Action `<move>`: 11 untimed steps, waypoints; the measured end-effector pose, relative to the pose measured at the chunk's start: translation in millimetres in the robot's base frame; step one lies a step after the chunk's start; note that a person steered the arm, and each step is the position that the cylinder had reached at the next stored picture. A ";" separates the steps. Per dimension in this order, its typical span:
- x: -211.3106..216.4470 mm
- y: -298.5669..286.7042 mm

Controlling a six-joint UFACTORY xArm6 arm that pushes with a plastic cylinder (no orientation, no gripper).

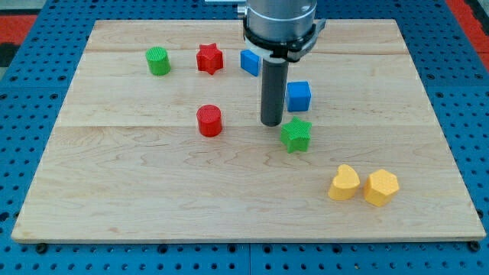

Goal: Place arm below blue triangle

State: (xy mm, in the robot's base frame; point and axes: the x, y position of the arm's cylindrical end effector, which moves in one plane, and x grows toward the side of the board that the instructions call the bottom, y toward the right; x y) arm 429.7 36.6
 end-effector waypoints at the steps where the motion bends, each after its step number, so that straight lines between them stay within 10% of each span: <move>1: 27.9 18.9; 2: 71.7 28.6; 11: -62.1 19.7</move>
